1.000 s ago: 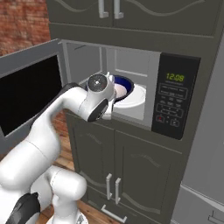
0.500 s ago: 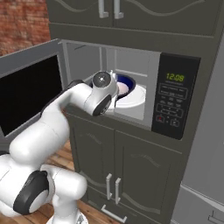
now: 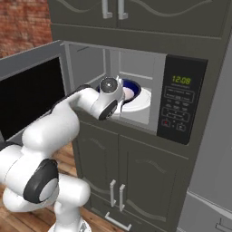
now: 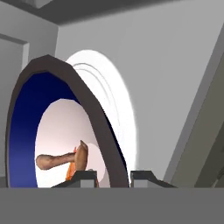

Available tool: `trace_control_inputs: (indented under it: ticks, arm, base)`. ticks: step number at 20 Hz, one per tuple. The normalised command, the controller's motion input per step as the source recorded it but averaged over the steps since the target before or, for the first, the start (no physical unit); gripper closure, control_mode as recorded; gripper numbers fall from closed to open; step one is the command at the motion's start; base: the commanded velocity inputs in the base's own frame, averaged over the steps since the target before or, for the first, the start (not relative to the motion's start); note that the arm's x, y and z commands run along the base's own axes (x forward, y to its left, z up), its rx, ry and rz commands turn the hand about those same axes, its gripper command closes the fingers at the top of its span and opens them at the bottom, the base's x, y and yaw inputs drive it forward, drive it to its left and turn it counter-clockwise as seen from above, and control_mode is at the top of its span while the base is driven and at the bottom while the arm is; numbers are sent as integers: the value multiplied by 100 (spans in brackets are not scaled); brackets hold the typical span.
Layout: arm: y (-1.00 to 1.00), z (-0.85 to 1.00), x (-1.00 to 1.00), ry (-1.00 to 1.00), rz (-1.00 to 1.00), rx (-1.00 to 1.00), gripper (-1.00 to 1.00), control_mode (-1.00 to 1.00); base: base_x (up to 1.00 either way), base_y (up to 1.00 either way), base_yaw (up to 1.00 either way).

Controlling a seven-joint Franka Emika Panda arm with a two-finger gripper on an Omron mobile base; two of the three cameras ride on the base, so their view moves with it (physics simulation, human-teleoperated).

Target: Place the bowl containing the mushroom and shrimp in the microwave. Close the microwave door and press the start button to microwave the meal.

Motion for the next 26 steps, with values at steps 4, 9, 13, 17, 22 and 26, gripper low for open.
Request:
trace_control_inputs:
  ticks: [4, 9, 13, 17, 22, 26]
  arm:
    - [-11, -6, 39, 0, 0, 0, 100, -100]
    - [-29, 0, 40, 1, 0, 0, 100, -100]
    - [-24, 0, 39, 1, 0, 0, 100, -100]
    - [-1, 0, 39, 0, 0, 0, -100, -100]
    - [0, 0, 19, 0, 0, 0, -100, -100]
    - [0, 0, -8, -2, 0, 0, -100, -100]
  base:
    - [0, 0, 0]
    - [0, 0, 0]
    - [0, 0, 0]
    - [0, 0, 0]
    - [0, 0, 0]
    - [0, 0, 0]
